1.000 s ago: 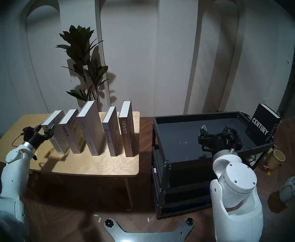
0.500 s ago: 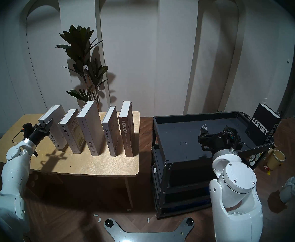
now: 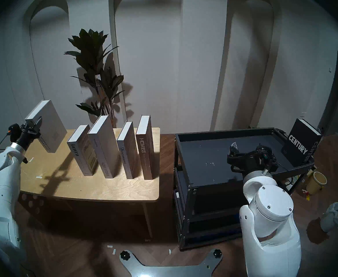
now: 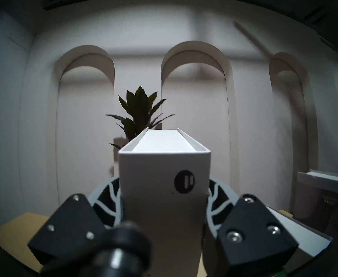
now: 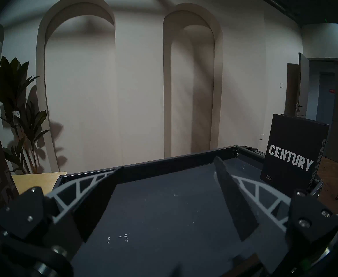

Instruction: Move the books from the display table onto the shelf, standing them upright with spines facing out and tallest at one end

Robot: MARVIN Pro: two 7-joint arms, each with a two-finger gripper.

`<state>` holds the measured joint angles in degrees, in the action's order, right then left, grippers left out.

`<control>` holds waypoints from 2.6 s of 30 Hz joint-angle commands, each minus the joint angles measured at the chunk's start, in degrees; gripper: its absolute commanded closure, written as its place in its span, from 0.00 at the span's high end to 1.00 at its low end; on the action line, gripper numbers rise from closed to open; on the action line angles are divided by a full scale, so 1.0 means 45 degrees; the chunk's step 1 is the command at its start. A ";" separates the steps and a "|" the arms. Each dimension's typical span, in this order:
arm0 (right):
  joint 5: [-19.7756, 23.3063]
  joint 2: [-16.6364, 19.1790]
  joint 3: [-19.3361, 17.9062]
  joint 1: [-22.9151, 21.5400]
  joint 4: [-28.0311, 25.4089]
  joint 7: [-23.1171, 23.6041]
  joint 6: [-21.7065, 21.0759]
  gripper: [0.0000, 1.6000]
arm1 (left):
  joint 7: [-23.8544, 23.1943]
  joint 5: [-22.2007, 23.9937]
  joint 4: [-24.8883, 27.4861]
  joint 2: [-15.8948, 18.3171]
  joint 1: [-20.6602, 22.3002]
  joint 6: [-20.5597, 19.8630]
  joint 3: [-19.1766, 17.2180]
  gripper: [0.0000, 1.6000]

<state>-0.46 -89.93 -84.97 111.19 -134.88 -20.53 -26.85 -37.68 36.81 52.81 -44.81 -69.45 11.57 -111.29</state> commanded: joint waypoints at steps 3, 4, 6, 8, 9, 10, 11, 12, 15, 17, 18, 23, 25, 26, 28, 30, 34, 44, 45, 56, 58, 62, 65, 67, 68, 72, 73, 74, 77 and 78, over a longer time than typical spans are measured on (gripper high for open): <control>0.0004 0.0031 -0.0007 -0.0098 -0.0219 -0.0032 0.0061 1.00 | 0.0466 0.0365 0.1783 0.0669 0.0104 -0.0439 -0.0980 0.00; 0.0013 0.0040 -0.0002 -0.0101 -0.0214 -0.0047 0.0060 1.00 | 0.0531 0.0425 0.2140 0.0634 0.0031 -0.0569 -0.1081 0.00; 0.0028 0.0054 0.0007 -0.0106 -0.0203 -0.0071 0.0058 1.00 | 0.0562 0.0470 0.2208 0.0629 0.0221 -0.0659 -0.1101 0.00; 0.0044 0.0071 0.0018 -0.0112 -0.0193 -0.0102 0.0057 1.00 | 0.0665 0.0534 0.2484 0.0583 0.0246 -0.0835 -0.1136 0.00; 0.0050 0.0079 0.0022 -0.0114 -0.0186 -0.0115 0.0056 1.00 | 0.0725 0.0576 0.2654 0.0535 0.0244 -0.0958 -0.1154 0.00; 0.0057 0.0086 0.0028 -0.0118 -0.0181 -0.0131 0.0056 1.00 | 0.0785 0.0606 0.2889 0.0501 0.0202 -0.1073 -0.1187 0.00; 0.0063 0.0092 0.0033 -0.0120 -0.0175 -0.0144 0.0055 1.00 | 0.0857 0.0621 0.3028 0.0474 0.0201 -0.1146 -0.1198 0.00; 0.0073 0.0102 0.0037 -0.0123 -0.0171 -0.0160 0.0054 1.00 | 0.0952 0.0652 0.3342 0.0429 0.0118 -0.1277 -0.1247 0.00; 0.0096 0.0126 0.0055 -0.0132 -0.0155 -0.0204 0.0053 1.00 | 0.1236 0.0777 0.3805 0.0308 0.0054 -0.1661 -0.1346 0.00; 0.0111 0.0141 0.0064 -0.0137 -0.0146 -0.0232 0.0052 1.00 | 0.1401 0.0847 0.4040 0.0272 0.0057 -0.1867 -0.1410 0.00; 0.0118 0.0147 0.0068 -0.0140 -0.0141 -0.0244 0.0052 1.00 | 0.1484 0.0885 0.4217 0.0248 0.0041 -0.1982 -0.1449 0.00; 0.0156 0.0187 0.0094 -0.0157 -0.0110 -0.0315 0.0051 1.00 | 0.1946 0.1082 0.5064 0.0118 -0.0001 -0.2575 -0.1642 0.00; 0.0172 0.0204 0.0105 -0.0163 -0.0098 -0.0343 0.0051 1.00 | 0.2140 0.1165 0.5370 0.0050 -0.0038 -0.2830 -0.1724 0.00; 0.0180 0.0211 0.0112 -0.0166 -0.0094 -0.0356 0.0051 1.00 | 0.2240 0.1207 0.5565 0.0012 -0.0078 -0.2959 -0.1774 0.00; 0.0197 0.0228 0.0121 -0.0173 -0.0082 -0.0384 0.0051 1.00 | 0.2457 0.1310 0.5950 -0.0077 -0.0157 -0.3244 -0.1883 0.00; 0.0211 0.0241 0.0129 -0.0177 -0.0071 -0.0408 0.0051 1.00 | 0.2590 0.1390 0.6154 -0.0118 -0.0157 -0.3418 -0.1969 0.00; 0.0243 0.0275 0.0150 -0.0192 -0.0045 -0.0465 0.0051 1.00 | 0.3004 0.1573 0.6970 -0.0294 -0.0271 -0.3882 -0.2283 0.00; 0.0325 0.0353 0.0195 -0.0228 0.0004 -0.0599 0.0053 1.00 | 0.3971 0.2018 0.8561 -0.0759 -0.0421 -0.4905 -0.3000 0.00; 0.0335 0.0362 0.0203 -0.0233 0.0009 -0.0618 0.0053 1.00 | 0.4109 0.2069 0.8836 -0.0839 -0.0464 -0.5043 -0.3092 0.00; 0.0400 0.0425 0.0777 -0.1024 -0.0056 -0.0562 0.0179 1.00 | 0.5449 0.2469 1.0549 -0.1469 -0.0677 -0.6348 -0.3757 0.00; 0.0419 0.0413 0.0996 -0.1308 -0.0031 -0.0517 0.0185 1.00 | 0.5741 0.2548 1.1096 -0.1661 -0.0792 -0.6670 -0.3793 0.00; 0.0468 0.0378 0.1374 -0.1789 0.0130 -0.0363 0.0161 1.00 | 0.6096 0.2710 1.1351 -0.1836 -0.0793 -0.7133 -0.3731 0.00; 0.0450 0.0271 0.1601 -0.2420 0.0645 -0.0308 0.0069 1.00 | 0.6415 0.2812 1.2091 -0.2035 -0.0881 -0.7518 -0.3658 0.00; 0.0445 0.0233 0.1723 -0.2684 0.0999 -0.0265 0.0039 1.00 | 0.6569 0.2883 1.2325 -0.2137 -0.0910 -0.7741 -0.3571 0.00; 0.0441 0.0262 0.1763 -0.2655 0.1107 -0.0243 0.0059 1.00 | 0.6627 0.2907 1.2427 -0.2182 -0.0921 -0.7824 -0.3539 0.00; 0.0388 0.0212 0.2172 -0.3356 0.1902 -0.0134 0.0035 1.00 | 0.6942 0.3074 1.3092 -0.2383 -0.0934 -0.8278 -0.3328 0.00; 0.0379 0.0245 0.2290 -0.3389 0.2048 -0.0099 0.0056 1.00 | 0.7021 0.3125 1.3285 -0.2431 -0.0934 -0.8399 -0.3239 0.00; 0.0367 0.0229 0.2401 -0.3574 0.2227 -0.0077 0.0044 1.00 | 0.7090 0.3166 1.3441 -0.2472 -0.0930 -0.8496 -0.3155 0.00; 0.0300 0.0240 0.2762 -0.3904 0.2680 0.0006 0.0065 1.00 | 0.7277 0.3300 1.3950 -0.2594 -0.0895 -0.8810 -0.2831 0.00; 0.0267 0.0199 0.2911 -0.4179 0.2904 0.0029 0.0053 1.00 | 0.7379 0.3350 1.4162 -0.2655 -0.0892 -0.8940 -0.2718 0.00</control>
<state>1.37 -88.44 -74.94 98.70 -124.46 -21.00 -26.74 -5.93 50.78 110.74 -55.99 -74.13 -26.73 -125.40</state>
